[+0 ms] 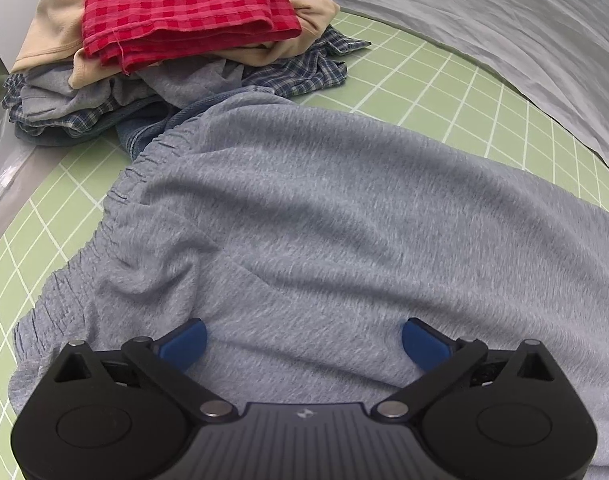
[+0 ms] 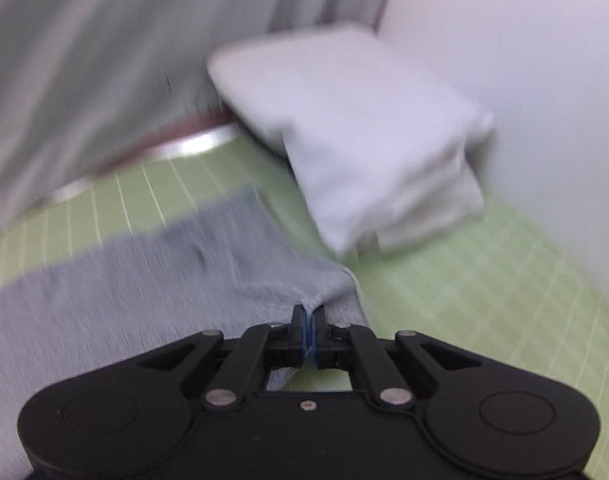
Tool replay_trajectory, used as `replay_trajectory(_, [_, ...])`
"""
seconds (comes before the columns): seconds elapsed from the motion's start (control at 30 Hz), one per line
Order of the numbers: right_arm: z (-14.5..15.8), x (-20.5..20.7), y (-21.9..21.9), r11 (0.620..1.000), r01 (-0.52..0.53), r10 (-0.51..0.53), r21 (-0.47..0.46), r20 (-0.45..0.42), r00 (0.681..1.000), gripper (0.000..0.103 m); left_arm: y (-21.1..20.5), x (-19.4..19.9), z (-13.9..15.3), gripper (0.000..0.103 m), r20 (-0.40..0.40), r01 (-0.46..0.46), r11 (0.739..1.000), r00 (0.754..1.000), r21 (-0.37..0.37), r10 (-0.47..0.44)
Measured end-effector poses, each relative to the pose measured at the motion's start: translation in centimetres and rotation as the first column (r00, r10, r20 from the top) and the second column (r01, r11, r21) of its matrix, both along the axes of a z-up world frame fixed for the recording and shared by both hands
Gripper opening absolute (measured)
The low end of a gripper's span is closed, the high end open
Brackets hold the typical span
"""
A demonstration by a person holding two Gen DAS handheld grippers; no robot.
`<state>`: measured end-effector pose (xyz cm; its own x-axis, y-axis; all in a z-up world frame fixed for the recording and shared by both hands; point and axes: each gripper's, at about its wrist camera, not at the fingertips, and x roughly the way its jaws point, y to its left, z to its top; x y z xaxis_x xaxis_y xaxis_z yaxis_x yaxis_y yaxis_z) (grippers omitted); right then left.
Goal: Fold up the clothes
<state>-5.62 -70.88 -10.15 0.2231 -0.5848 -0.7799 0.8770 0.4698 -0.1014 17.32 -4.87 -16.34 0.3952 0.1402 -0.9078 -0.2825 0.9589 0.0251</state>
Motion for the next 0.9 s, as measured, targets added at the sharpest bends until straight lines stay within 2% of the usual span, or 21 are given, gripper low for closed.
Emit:
replay_trajectory(0.07, [-1.1, -0.8, 0.1, 0.999, 0.023, -0.022, 0.034, -0.032, 0.999, 0.015, 0.0, 0.1, 0.0, 0.103, -0.006, 0.0, 1.0, 1.0, -0.001, 0.0])
replay_trajectory(0.13, [-0.9, -0.9, 0.3, 1.0, 0.024, -0.024, 0.005, -0.017, 1.0, 0.039, 0.1, 0.1, -0.1, 0.103, -0.01, 0.0, 1.0, 1.0, -0.002, 0.0])
replay_trajectory(0.17, [-0.6, -0.8, 0.2, 1.0, 0.021, -0.021, -0.011, 0.002, 1.0, 0.043, 0.1, 0.2, -0.1, 0.103, -0.012, -0.001, 1.0, 1.0, -0.003, 0.001])
replay_trajectory(0.33, [0.5, 2.1, -2.2, 0.999, -0.038, 0.038, -0.001, 0.124, 0.992, 0.05, 0.1, 0.2, -0.3, 0.103, -0.015, -0.009, 1.0, 1.0, -0.003, 0.009])
replay_trajectory(0.43, [-0.3, 4.7, -4.6, 0.995, -0.095, 0.087, 0.036, 0.178, 0.98, 0.057, 0.1, 0.2, -0.3, 0.103, -0.018, -0.014, 1.0, 1.0, -0.003, 0.014])
replay_trajectory(0.6, [-2.5, 8.9, -8.2, 0.988, -0.146, 0.136, 0.05, 0.157, 0.978, 0.074, 0.1, 0.3, -0.3, 0.103, -0.023, -0.022, 1.0, 0.999, -0.004, 0.022])
replay_trajectory(0.67, [-3.6, 10.1, -9.6, 0.986, -0.149, 0.137, 0.072, 0.148, 0.979, 0.074, 0.1, 0.3, -0.3, 0.103, -0.024, -0.026, 1.0, 0.999, -0.005, 0.026])
replay_trajectory(0.73, [-4.0, 10.9, -10.4, 0.988, -0.148, 0.139, 0.05, 0.159, 0.978, 0.079, 0.1, 0.3, -0.4, 0.103, -0.026, -0.029, 1.0, 0.999, -0.005, 0.029])
replay_trajectory(0.83, [-4.3, 11.5, -11.1, 0.988, -0.15, 0.147, 0.022, 0.124, 0.981, 0.079, 0.1, 0.3, -0.3, 0.103, -0.027, -0.034, 0.999, 0.999, -0.005, 0.034])
replay_trajectory(0.9, [-4.4, 11.6, -11.2, 0.987, -0.162, 0.162, -0.005, 0.122, 0.979, 0.073, 0.1, 0.4, -0.3, 0.103, -0.026, -0.037, 0.999, 0.999, -0.005, 0.037])
